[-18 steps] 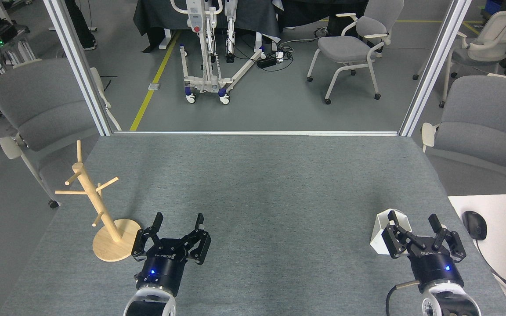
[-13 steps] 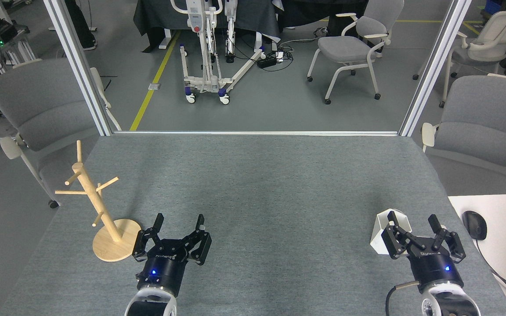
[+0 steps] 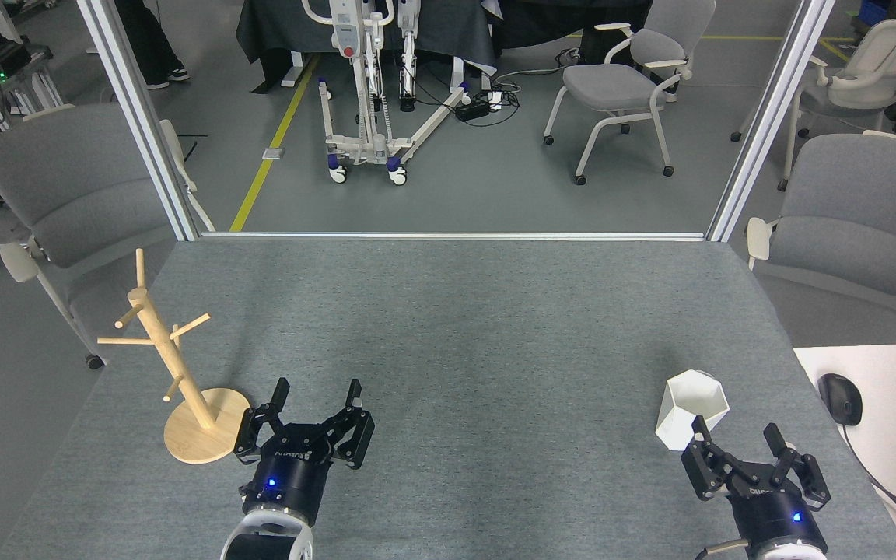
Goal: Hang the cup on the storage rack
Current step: 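Lower the right gripper beside the white hexagonal cup, then close the right gripper on the white hexagonal cup's rim, then lift the cup with the right gripper and carry it toward the left gripper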
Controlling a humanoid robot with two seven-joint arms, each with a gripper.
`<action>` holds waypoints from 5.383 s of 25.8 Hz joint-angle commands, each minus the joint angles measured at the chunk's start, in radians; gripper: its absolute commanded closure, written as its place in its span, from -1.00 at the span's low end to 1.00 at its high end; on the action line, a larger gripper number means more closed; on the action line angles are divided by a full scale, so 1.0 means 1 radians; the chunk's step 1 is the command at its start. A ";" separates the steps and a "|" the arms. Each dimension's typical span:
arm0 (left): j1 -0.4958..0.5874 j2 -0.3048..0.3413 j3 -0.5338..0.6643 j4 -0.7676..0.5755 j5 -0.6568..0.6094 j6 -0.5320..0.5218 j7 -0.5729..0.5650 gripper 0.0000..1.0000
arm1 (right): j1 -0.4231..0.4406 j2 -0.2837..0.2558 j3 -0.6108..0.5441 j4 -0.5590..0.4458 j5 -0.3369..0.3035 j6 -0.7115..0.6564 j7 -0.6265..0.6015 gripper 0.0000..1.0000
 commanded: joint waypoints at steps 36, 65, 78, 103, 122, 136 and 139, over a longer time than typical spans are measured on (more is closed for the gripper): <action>-0.037 -0.002 0.003 0.061 -0.001 0.002 -0.001 -0.99 | -0.252 -0.030 0.127 0.425 0.010 0.127 -0.156 -0.98; -0.046 0.003 0.011 0.083 -0.001 0.002 0.002 -0.99 | -0.263 -0.075 0.141 0.471 0.013 0.107 -0.156 -0.99; -0.045 0.009 0.035 0.084 0.000 0.002 0.001 -0.99 | -0.315 -0.067 0.162 0.527 0.031 0.116 -0.156 -0.98; -0.056 0.014 0.035 0.118 0.000 -0.003 0.002 -0.99 | -0.401 -0.067 0.162 0.639 0.048 0.117 -0.156 -0.98; -0.056 0.006 0.035 0.110 0.000 -0.001 0.002 -0.99 | -0.401 -0.070 0.162 0.644 0.076 0.113 -0.156 0.32; -0.056 0.015 0.035 0.092 0.000 -0.017 -0.006 -0.99 | -0.514 -0.119 0.151 0.408 0.063 0.119 0.160 0.26; -0.054 0.018 0.032 0.057 -0.006 -0.020 0.004 -0.98 | -0.511 -0.119 0.151 0.235 0.062 0.119 0.261 0.26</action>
